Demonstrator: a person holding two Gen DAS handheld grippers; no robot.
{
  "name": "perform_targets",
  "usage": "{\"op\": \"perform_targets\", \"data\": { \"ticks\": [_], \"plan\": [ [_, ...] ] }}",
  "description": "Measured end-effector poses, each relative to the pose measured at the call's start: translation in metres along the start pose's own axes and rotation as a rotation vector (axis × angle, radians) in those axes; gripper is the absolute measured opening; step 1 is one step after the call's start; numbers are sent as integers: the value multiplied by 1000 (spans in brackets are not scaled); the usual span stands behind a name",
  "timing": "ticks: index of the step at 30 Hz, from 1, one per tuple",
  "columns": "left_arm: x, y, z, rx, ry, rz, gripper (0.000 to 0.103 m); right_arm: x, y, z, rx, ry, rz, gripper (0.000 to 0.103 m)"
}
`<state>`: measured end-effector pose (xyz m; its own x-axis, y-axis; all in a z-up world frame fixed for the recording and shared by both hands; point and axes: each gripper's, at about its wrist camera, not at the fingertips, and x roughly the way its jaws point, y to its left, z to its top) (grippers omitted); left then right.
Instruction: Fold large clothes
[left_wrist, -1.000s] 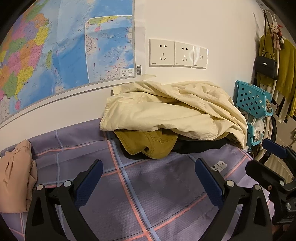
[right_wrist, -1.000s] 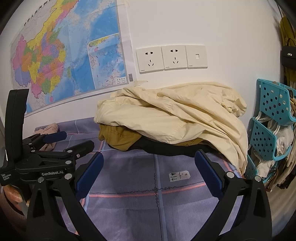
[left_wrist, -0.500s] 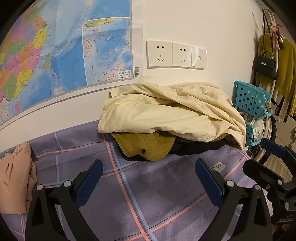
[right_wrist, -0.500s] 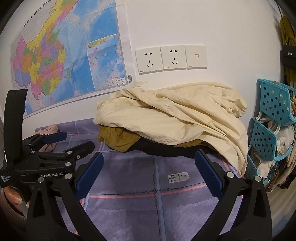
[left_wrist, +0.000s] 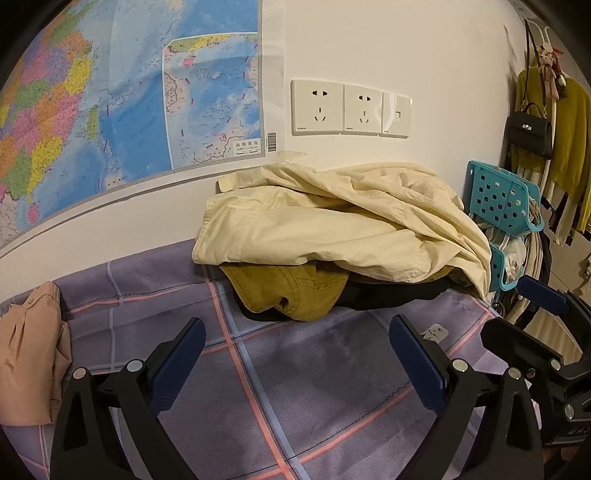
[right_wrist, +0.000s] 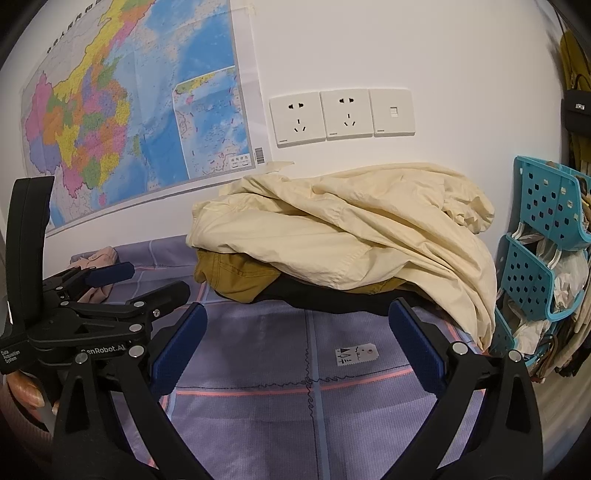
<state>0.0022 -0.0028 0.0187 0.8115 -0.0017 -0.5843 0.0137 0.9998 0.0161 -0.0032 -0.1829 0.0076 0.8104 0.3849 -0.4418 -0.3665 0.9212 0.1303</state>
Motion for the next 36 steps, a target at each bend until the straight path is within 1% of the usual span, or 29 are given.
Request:
{"op": "perform_targets", "data": {
  "ticks": [23, 31, 36],
  "plan": [
    [10, -1, 3, -19, 26, -13, 96, 5, -4, 2, -8, 4, 4, 97],
    [22, -1, 7, -25, 42, -7, 96, 14, -7, 13, -42, 5, 2, 97],
    [37, 5, 14, -41, 58, 4, 96, 32, -15, 30, -67, 16, 2, 97]
  ]
}}
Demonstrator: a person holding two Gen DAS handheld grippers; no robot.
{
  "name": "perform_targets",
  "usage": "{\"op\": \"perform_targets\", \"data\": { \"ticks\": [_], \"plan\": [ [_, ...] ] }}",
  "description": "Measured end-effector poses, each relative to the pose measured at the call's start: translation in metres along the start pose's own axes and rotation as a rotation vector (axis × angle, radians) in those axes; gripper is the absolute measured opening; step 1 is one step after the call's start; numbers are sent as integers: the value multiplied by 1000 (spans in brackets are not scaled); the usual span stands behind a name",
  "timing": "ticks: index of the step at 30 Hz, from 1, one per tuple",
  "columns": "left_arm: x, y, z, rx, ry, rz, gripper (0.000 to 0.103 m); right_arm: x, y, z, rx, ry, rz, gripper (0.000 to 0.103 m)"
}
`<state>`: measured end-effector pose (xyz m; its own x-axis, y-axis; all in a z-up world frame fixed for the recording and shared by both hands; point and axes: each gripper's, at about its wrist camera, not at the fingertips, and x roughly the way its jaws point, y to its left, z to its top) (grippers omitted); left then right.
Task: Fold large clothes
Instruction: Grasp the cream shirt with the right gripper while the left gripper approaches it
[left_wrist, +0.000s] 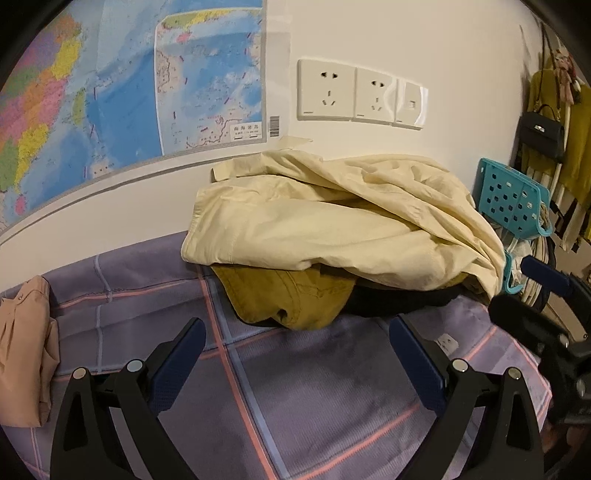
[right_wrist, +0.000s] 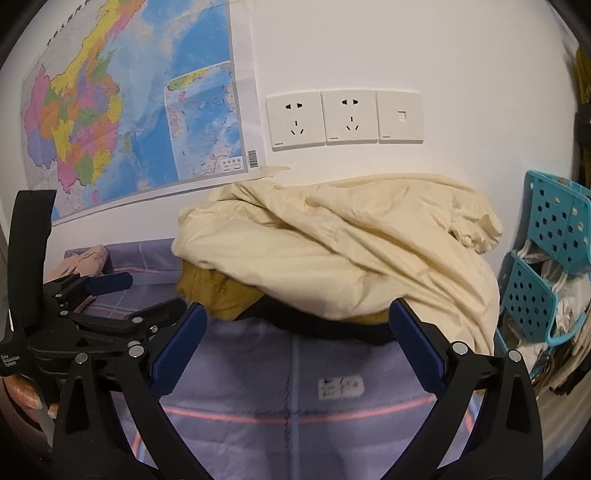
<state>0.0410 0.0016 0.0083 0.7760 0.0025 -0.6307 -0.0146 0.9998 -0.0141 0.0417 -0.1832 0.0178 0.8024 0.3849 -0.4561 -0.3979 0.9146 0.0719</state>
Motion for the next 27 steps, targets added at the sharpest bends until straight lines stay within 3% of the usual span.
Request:
{"op": "perform_targets", "data": {
  "ticks": [13, 18, 19, 20, 23, 25, 27],
  "plan": [
    [51, 32, 23, -92, 61, 33, 96, 116, 0, 63, -248, 79, -49, 97],
    [61, 43, 26, -110, 63, 40, 96, 166, 17, 84, -351, 128, -27, 88],
    [63, 45, 27, -111, 66, 42, 96, 173, 19, 87, -370, 137, -22, 79],
    [65, 48, 26, -115, 67, 37, 96, 183, 21, 90, -393, 169, -6, 58],
    [67, 52, 27, -115, 63, 28, 96, 188, 14, 102, -395, 202, 23, 17],
    [67, 49, 26, -104, 59, 26, 96, 171, 7, 116, -381, 164, 48, 8],
    [67, 50, 26, -92, 51, 20, 96, 143, -7, 134, -323, 90, 69, 8]
  ]
}}
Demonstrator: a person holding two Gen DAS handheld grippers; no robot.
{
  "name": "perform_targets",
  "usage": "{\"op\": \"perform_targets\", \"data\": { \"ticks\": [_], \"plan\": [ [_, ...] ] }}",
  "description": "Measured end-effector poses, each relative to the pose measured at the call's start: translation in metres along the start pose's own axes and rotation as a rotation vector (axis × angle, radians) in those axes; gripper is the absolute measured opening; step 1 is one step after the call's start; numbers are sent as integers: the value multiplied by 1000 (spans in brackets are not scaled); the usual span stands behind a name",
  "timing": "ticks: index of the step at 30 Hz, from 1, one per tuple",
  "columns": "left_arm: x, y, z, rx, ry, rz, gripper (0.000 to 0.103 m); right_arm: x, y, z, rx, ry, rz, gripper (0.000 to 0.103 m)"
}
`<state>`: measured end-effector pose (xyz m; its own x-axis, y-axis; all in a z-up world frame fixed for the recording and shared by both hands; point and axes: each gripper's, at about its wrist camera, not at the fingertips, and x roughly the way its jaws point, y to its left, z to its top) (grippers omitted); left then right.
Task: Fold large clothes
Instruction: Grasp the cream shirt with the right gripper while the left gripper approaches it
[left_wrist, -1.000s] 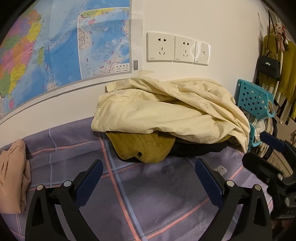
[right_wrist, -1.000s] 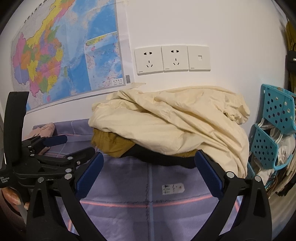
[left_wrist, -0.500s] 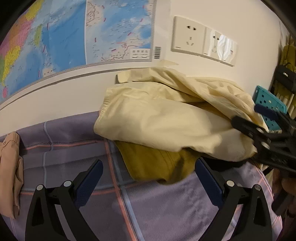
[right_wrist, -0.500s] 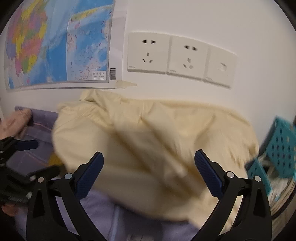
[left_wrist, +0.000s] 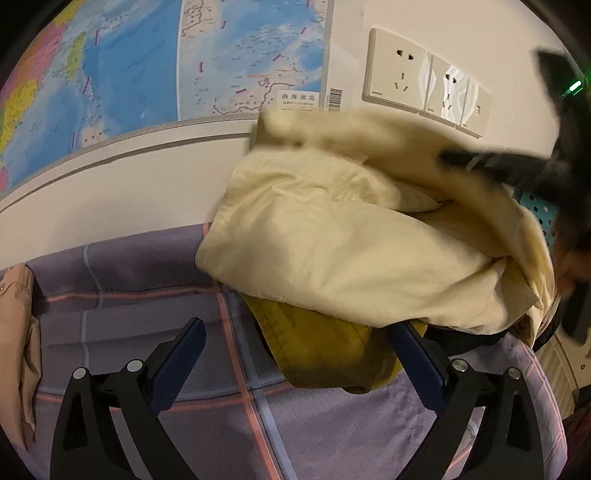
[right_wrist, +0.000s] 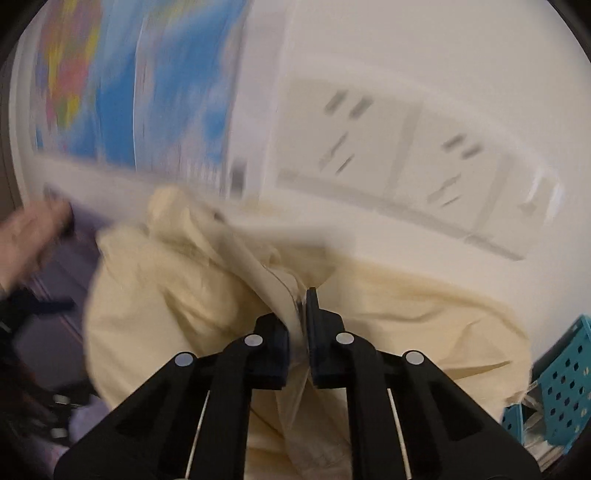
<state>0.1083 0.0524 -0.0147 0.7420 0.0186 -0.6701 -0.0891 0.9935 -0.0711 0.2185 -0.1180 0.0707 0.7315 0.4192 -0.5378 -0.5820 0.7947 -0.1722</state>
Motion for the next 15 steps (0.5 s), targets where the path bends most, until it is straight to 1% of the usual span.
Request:
{"op": "perform_targets", "data": {
  "ticks": [1, 3, 4, 5, 7, 8, 10, 11, 12, 14, 15],
  "plan": [
    [1, 1, 0, 1, -3, -3, 96, -14, -8, 3, 25, -32, 1, 11],
    [5, 2, 1, -3, -2, -15, 96, -21, -12, 5, 22, -28, -3, 32],
    [5, 2, 2, -3, -4, -14, 96, -20, -10, 4, 11, -19, 0, 51],
    [6, 3, 2, -1, -4, -12, 96, -15, -3, 5, -26, -6, -11, 61],
    [9, 5, 5, 2, -8, -7, 96, -2, 8, 7, -87, 38, -19, 60],
    [9, 5, 5, 1, -10, -6, 96, 9, 16, 8, -118, 60, 3, 61],
    [10, 7, 5, 1, -11, -5, 96, 21, 26, 6, -155, 83, 0, 63],
    [11, 8, 6, 1, -12, -4, 96, 28, 29, 7, -161, 94, -4, 60],
    [11, 9, 6, 5, -14, -1, 96, 32, 28, 7, -157, 103, 5, 53],
    [10, 7, 5, 10, -19, 0, 96, 40, 25, 7, -147, 132, 16, 17],
    [11, 6, 5, 13, -21, 1, 96, 40, 24, 7, -145, 132, 19, 8]
  ]
}}
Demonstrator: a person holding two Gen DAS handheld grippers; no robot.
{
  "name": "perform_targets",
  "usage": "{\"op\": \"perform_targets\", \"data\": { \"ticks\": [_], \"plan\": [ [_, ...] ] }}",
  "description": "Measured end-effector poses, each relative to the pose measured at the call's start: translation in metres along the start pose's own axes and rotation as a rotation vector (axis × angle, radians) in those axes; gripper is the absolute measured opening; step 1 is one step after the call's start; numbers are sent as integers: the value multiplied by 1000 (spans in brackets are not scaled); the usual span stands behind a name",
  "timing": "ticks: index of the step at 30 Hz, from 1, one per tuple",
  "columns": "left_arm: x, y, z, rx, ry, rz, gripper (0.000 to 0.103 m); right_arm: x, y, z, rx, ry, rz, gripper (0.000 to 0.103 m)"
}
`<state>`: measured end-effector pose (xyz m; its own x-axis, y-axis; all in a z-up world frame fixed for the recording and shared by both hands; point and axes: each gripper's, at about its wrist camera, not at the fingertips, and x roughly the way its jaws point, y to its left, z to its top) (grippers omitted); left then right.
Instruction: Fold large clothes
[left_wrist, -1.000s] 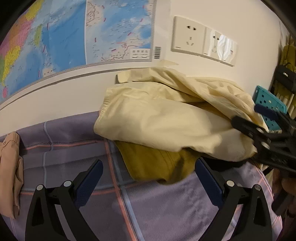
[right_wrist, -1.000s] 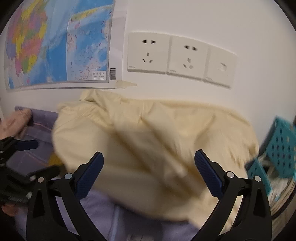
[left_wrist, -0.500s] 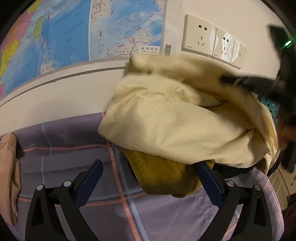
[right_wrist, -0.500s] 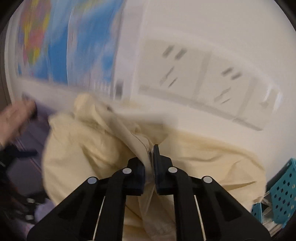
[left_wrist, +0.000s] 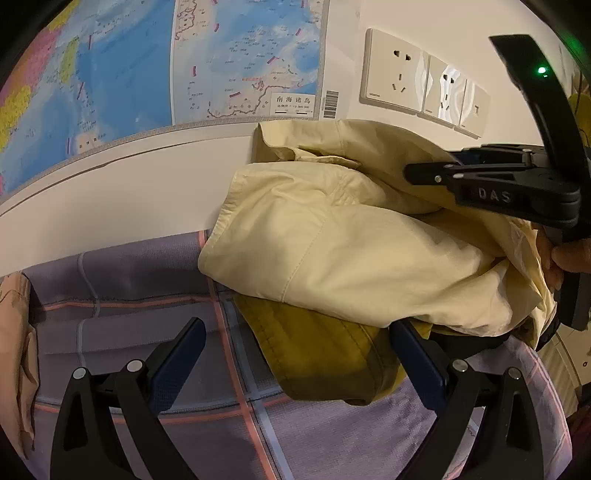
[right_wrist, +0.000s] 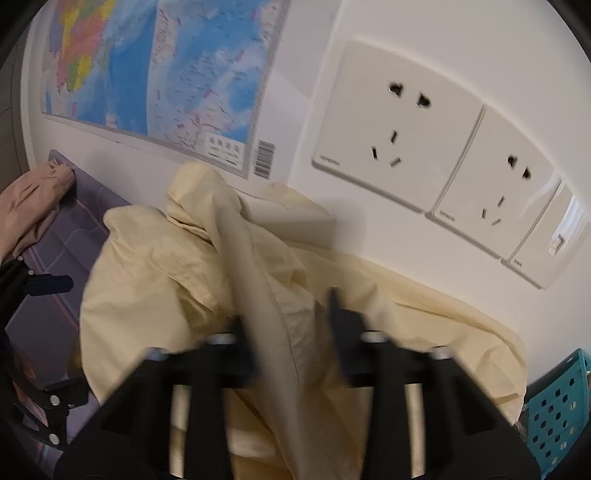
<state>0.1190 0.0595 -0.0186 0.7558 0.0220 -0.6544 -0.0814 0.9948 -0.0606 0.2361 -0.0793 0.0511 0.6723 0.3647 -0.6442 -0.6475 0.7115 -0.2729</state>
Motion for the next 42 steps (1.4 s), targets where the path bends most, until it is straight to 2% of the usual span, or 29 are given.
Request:
{"op": "perform_targets", "data": {
  "ticks": [4, 10, 18, 22, 26, 28, 29, 31, 34, 35, 37, 38, 39, 40, 41, 42],
  "plan": [
    [-3, -6, -2, 11, -4, -5, 96, -33, -14, 0, 37, -97, -13, 4],
    [-14, -7, -11, 21, -13, -12, 96, -109, -45, -2, 163, -241, -19, 3],
    [-30, -13, -14, 39, -70, -28, 96, -174, -78, -15, 263, -311, 13, 3],
    [-35, -7, -12, 44, -104, -53, 96, -213, -91, -8, 310, -394, -1, 3],
    [-44, -8, -12, 58, -135, -141, 96, -252, -100, -1, 318, -473, -12, 3],
    [-58, -16, -17, 86, -172, -275, 96, -266, -100, 6, 303, -482, -22, 3],
    [-63, -19, -20, 108, -189, -315, 96, -272, -97, 10, 291, -483, -41, 3],
    [-75, -32, -34, 201, -214, -426, 96, -279, -97, 13, 289, -483, -34, 3],
    [-86, -43, -52, 288, -247, -472, 96, -289, -94, 11, 281, -486, -41, 3],
    [-86, -49, -52, 301, -258, -470, 96, -292, -95, 8, 283, -488, -43, 3],
    [-80, -64, -42, 316, -265, -417, 95, -296, -96, 4, 293, -489, -36, 2],
    [-75, -70, -36, 310, -259, -410, 93, -299, -98, 1, 304, -494, -35, 2],
    [-67, -76, -26, 297, -259, -387, 79, -303, -100, -3, 306, -498, -34, 2],
    [-61, -80, -19, 289, -260, -376, 51, -306, -101, -6, 313, -500, -37, 2],
    [-56, -82, -14, 287, -254, -394, 35, -311, -104, -10, 327, -498, -40, 3],
    [-51, -86, -6, 284, -229, -418, 3, -315, -104, -11, 327, -498, -51, 3]
  ]
}}
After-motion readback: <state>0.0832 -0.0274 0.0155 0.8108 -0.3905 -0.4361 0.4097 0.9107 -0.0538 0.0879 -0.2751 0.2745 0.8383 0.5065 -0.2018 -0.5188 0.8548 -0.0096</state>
